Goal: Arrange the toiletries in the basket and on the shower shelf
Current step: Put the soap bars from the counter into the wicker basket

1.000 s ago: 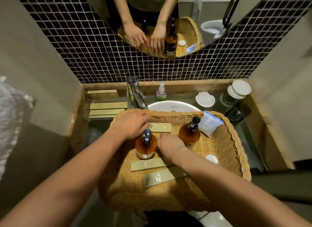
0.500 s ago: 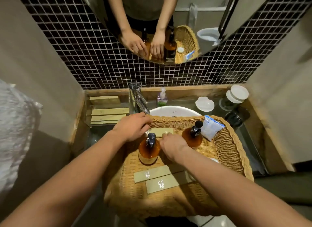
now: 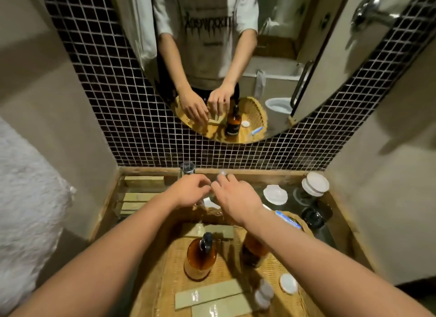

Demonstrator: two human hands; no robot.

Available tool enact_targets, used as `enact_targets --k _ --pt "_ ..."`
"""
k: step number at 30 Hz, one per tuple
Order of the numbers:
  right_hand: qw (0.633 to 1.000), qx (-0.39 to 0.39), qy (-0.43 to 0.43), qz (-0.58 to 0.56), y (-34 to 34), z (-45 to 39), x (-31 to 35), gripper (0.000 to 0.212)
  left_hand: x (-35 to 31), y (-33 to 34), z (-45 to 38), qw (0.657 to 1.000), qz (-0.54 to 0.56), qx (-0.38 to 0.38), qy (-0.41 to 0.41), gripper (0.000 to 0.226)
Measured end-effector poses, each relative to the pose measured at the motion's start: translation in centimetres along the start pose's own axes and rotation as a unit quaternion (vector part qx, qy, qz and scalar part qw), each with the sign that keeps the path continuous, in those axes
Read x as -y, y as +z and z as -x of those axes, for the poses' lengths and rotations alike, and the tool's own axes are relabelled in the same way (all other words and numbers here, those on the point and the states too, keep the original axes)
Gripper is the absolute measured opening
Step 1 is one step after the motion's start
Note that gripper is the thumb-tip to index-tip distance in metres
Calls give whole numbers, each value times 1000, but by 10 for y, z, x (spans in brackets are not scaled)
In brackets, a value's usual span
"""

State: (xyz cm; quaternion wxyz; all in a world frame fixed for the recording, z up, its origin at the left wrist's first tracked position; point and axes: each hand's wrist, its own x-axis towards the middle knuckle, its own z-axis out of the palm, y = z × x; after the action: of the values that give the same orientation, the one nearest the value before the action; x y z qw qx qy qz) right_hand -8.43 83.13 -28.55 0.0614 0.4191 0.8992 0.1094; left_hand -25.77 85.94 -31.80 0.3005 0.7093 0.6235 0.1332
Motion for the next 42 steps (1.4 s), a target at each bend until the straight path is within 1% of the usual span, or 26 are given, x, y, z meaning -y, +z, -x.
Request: enact_targets --k 3,6,8,10,12,16,19,21,24,26,28,31,34,37,39,42 --pt "999 -28 15 -21 -10 -5 -6 37 -9 -10 -6 993 105 21 -45 25" --pt "998 -49 21 -32 -15 -9 -12 40 -19 -15 -4 961 258 53 -87 24" --pt "998 -48 19 -47 -13 -11 -15 41 -25 -17 -3 942 317 47 -102 21" --pt "997 -45 4 -65 -9 -15 -19 53 -28 -20 -3 933 342 28 -109 21" --pt "994 -45 -14 -94 -6 -19 -25 69 -29 -24 -3 935 338 4 -105 19" --pt "984 -43 -44 -168 -1 -34 -40 87 -24 -31 2 944 311 -42 -101 16" --pt "977 -20 -57 -205 2 -47 -48 102 -19 -36 7 940 317 -62 -112 17" --pt "975 -10 -74 -210 6 -56 -49 102 -16 -39 11 935 322 -82 -121 21" --pt "970 -5 -92 -226 9 -68 -47 93 -12 -42 16 928 328 -119 -132 30" --pt "967 -14 -96 -235 10 -77 -42 89 -6 -43 18 927 323 -138 -133 29" --pt "966 -26 -100 -238 12 -85 -34 85 1 -46 20 937 288 -145 -131 22" --pt "964 -29 -105 -241 13 -103 -22 84 15 -56 17 952 237 -145 -125 18" --pt "963 -30 -102 -248 13 -123 -13 88 37 -69 9 960 195 -161 -124 15" --pt "963 -30 -95 -250 16 -141 -8 92 68 -80 0 969 129 -178 -114 11" --pt "964 -31 -90 -249 20 -149 -7 89 88 -84 -6 972 96 -182 -112 10" --pt "967 -24 -81 -242 26 -159 -7 86 113 -84 -16 974 60 -181 -119 16"
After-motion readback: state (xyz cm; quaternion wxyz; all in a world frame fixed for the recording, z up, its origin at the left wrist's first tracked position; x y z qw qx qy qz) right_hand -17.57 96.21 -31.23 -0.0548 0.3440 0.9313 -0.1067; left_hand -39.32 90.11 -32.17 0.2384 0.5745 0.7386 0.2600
